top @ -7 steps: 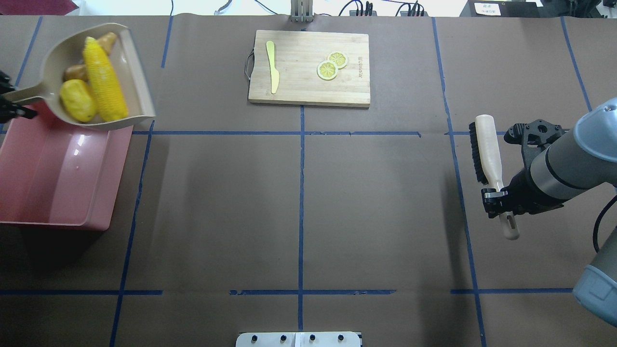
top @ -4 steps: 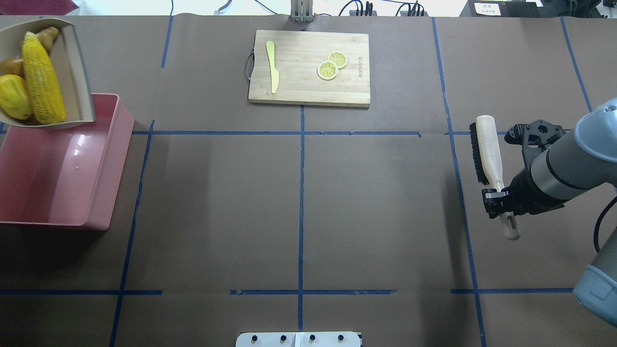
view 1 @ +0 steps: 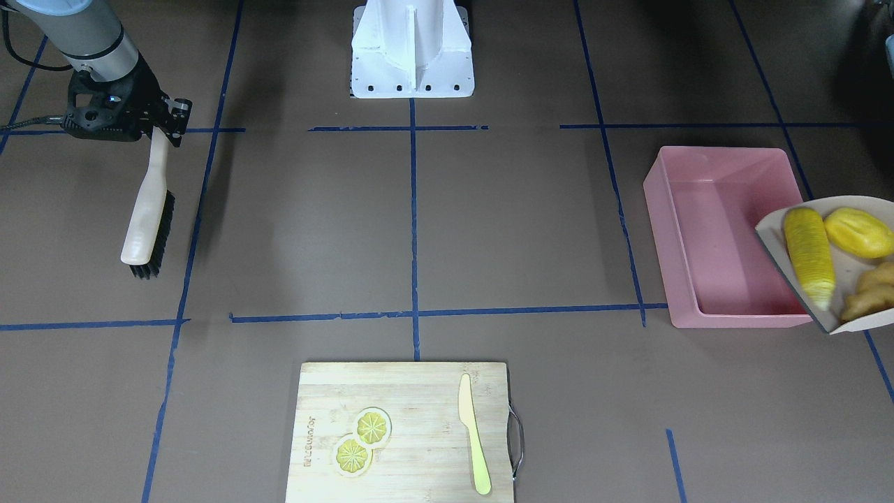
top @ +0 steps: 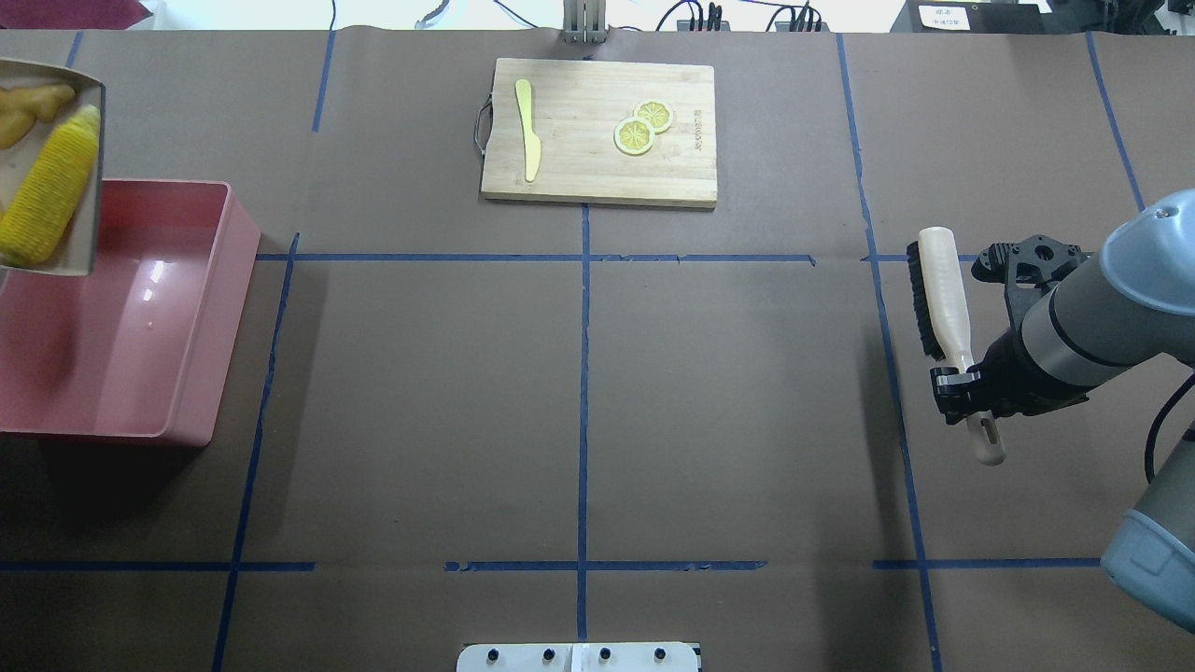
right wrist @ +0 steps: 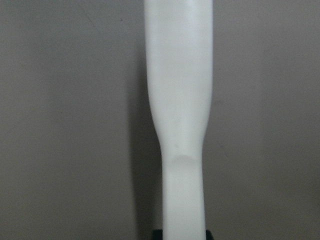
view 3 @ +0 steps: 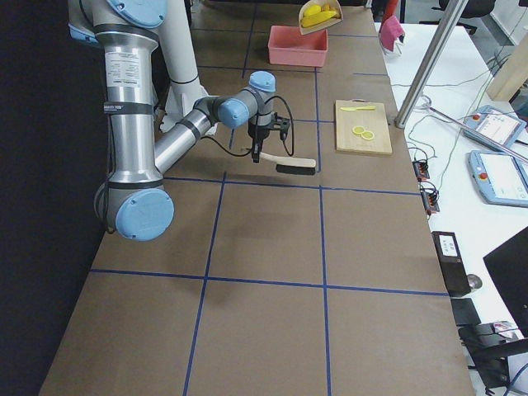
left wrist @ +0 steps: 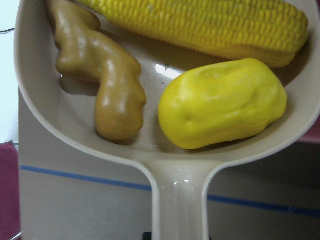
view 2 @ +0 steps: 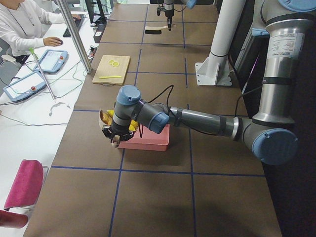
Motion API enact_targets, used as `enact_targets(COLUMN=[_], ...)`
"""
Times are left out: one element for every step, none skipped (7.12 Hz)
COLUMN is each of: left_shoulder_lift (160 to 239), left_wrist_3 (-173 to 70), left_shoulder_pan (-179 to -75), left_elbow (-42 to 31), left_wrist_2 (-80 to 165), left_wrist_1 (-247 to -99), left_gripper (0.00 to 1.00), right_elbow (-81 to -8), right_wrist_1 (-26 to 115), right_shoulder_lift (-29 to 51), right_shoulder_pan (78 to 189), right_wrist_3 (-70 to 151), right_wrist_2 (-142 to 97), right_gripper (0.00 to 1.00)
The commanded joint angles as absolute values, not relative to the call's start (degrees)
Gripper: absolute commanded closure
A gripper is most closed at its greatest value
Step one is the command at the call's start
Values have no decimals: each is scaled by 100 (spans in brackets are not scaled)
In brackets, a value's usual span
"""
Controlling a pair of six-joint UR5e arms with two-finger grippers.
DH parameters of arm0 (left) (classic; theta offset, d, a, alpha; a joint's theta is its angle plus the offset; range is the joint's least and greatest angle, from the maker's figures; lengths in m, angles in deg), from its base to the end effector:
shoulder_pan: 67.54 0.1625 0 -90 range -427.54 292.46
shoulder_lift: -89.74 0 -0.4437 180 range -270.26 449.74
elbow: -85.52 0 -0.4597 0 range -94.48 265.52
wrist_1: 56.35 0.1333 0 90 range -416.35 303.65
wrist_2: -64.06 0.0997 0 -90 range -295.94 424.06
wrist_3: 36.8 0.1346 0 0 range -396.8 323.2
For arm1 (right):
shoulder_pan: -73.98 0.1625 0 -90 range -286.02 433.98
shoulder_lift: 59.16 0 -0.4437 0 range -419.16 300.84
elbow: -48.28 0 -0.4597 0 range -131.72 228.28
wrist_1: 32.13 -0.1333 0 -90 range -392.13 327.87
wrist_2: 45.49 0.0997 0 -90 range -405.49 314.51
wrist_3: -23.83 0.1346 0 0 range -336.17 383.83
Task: Sweep and dump trash into bin
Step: 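Tilt the dustpan with the left gripper to dump the produce into the pink bin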
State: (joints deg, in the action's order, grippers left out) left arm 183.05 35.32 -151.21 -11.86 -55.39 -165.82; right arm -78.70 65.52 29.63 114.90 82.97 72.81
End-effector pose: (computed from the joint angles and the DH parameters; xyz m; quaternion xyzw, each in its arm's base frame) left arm 0.0019 -0.6260 0.5714 0.3446 0.0694 0.6418 0.6816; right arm -0.3450 -0.3910 0.3733 -0.0413 -0.3451 0.0179 0.9375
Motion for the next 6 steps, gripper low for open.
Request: enact_targets(left_shoulder_lift=[18457,18475,18501,18501,18545,18937], left_wrist_3=[4841,5132,5283,5328,5311,5241], left_shoulder_pan=[-15095,-15086,-15086,-15095,-15095,-15112], left_elbow=[-1413,-1484,-1485,-1476,-1459,-1528], left_wrist_2=[-4714,-4651,-4642,-4668,-4720,-4877], left_wrist_1=[-16358,-16358,-16358,-16349,-16149,-15381], left_gripper=[98,98,98,98,98,98], right_elbow=[-7733,-7697,-7697,-7697,-7697,-7697], right_wrist_1=[6211,6157,6148,6148,6148,6148], right_shoulder_lift=[2987,2996,2987,2987,2996,3005], right_shoulder_pan=[11493,11493,11493,11493,11493,11493], right_wrist_3=[8333,8342,8350,8359,8351,8342], right_wrist_2=[7273,7273,7273,7273,7273,7273], right_gripper=[100,100,100,100,100,100])
